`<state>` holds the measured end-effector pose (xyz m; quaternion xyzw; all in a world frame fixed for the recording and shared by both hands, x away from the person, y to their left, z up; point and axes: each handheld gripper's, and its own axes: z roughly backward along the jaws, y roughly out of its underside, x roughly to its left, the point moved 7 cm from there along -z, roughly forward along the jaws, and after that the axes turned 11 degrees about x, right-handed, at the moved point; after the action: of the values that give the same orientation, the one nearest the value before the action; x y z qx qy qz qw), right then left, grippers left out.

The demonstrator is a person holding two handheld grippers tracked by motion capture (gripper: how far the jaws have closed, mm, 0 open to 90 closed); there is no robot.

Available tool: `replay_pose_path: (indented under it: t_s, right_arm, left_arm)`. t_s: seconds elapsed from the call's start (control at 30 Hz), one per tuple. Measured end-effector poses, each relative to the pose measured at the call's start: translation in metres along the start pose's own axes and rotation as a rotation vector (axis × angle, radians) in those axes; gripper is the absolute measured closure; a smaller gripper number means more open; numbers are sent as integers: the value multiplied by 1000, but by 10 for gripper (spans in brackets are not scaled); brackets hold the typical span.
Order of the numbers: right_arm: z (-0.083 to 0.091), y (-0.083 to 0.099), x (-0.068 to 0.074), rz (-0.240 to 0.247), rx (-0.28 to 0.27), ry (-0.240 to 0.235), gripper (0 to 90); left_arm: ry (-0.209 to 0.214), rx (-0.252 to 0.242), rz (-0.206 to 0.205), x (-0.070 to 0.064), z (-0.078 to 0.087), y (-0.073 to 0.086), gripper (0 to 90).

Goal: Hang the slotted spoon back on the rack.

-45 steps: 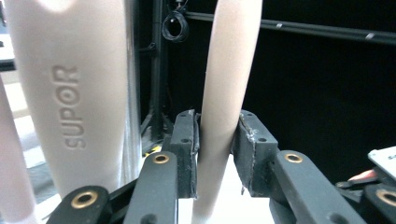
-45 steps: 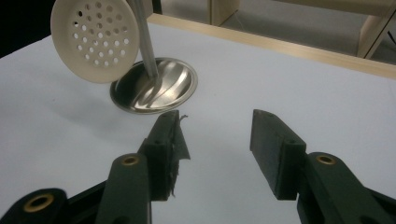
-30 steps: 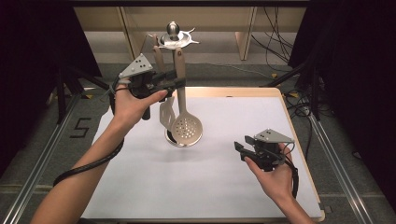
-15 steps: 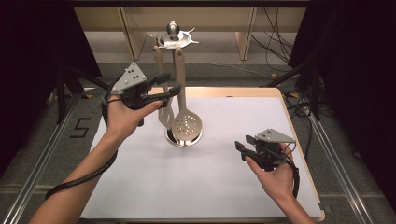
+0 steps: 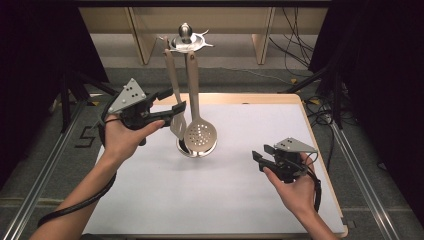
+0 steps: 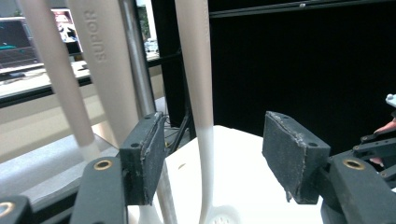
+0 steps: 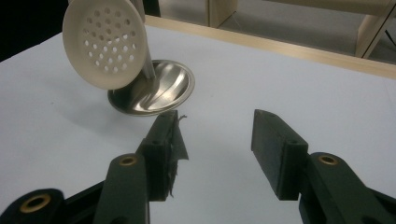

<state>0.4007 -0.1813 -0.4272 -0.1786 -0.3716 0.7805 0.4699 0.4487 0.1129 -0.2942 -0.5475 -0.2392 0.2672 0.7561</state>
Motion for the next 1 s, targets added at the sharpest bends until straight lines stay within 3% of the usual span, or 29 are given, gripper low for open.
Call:
replay_pose_path:
  t_s: [0.03, 0.07, 0.1, 0.37, 0.4, 0.47, 0.73, 1.0]
  right_arm:
    - [0, 0, -1, 13, -3, 8, 523]
    - [1, 1, 2, -19, 21, -5, 523]
    - [0, 0, -2, 27, 5, 12, 523]
    - [1, 0, -1, 21, 4, 10, 523]
    - [1, 0, -1, 22, 5, 12, 523]
    - [1, 2, 2, -22, 22, -6, 523]
    - [0, 1, 2, -19, 2, -12, 523]
    - [1, 2, 3, -17, 19, -6, 523]
  left_arm:
    - [-2, 1, -2, 0, 1, 2, 391]
    - [-4, 2, -1, 0, 2, 4, 392]
    - [-5, 5, -1, 0, 3, 5, 393]
    - [-29, 11, -8, 0, 12, 16, 400]
    - [-31, 15, -9, 0, 14, 20, 401]
    - [-32, 18, -5, 1, 16, 25, 402]
    - [-67, 44, 21, 8, 28, 49, 401]
    - [-83, 49, 44, 14, 35, 73, 401]
